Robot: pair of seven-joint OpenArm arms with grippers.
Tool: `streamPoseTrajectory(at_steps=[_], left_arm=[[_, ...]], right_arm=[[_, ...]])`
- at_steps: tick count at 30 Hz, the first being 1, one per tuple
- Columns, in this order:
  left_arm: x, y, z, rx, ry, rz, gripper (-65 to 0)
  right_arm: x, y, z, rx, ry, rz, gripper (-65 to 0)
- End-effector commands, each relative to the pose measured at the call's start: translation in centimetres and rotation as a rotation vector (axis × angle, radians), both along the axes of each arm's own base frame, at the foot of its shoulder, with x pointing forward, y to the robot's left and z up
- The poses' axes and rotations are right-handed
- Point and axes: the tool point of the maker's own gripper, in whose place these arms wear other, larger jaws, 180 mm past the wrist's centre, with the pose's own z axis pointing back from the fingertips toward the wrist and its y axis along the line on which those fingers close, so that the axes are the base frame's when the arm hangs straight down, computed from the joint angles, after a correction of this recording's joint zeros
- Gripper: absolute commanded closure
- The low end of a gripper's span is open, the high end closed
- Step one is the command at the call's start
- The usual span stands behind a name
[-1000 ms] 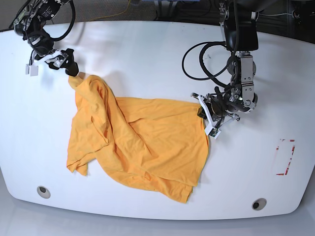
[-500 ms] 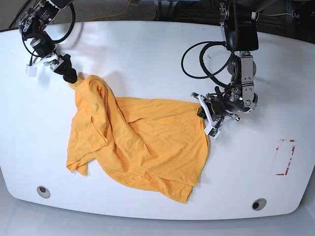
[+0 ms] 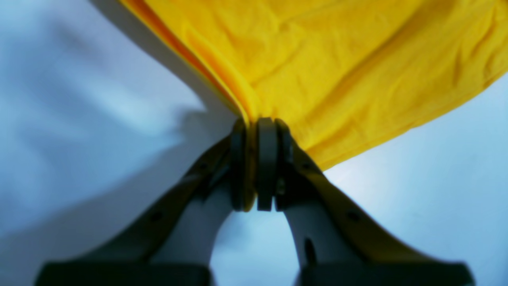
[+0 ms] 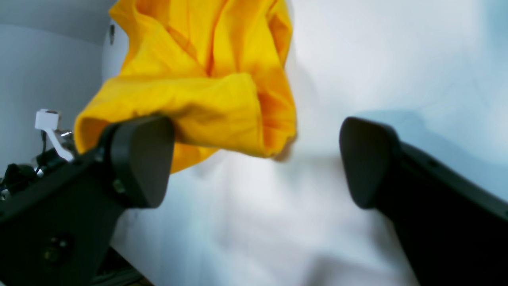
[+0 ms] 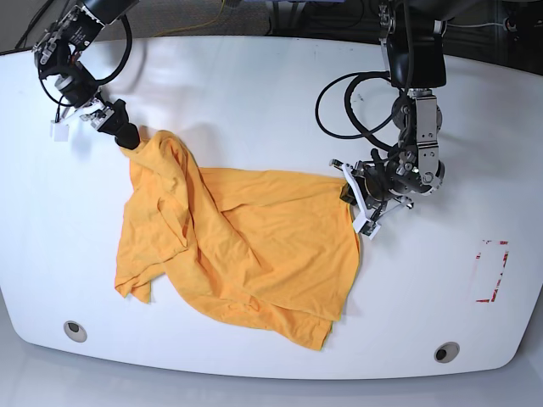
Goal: Layout the t-shirt on the table in an organized manner, then fold the t-shirt properly
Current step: 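Regrasp the t-shirt collar edge with the right gripper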
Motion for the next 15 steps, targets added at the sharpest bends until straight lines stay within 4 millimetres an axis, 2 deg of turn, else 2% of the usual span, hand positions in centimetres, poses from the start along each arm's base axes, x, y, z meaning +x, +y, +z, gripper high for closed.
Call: streamPoseTrajectory(at_steps=[1,7,15], left_arm=[[0.0,0.5,0.0,0.038,0.012,-0.008,-3.1],[0.0,0.5,0.0,0.036,0.012,-0.008,-3.1],[0.0,0.5,0.0,0.038,0.012,-0.008,-3.1]], right_arm=[[1.1,-0.6,2.0,0.001,-0.080,-0.015,-64.4],[1.5,-0.6,3.3,-0.033,-0.114,0.004,-64.4],[1.7,-0.4,3.8,-0.049,-0.119,0.023,-64.2]])
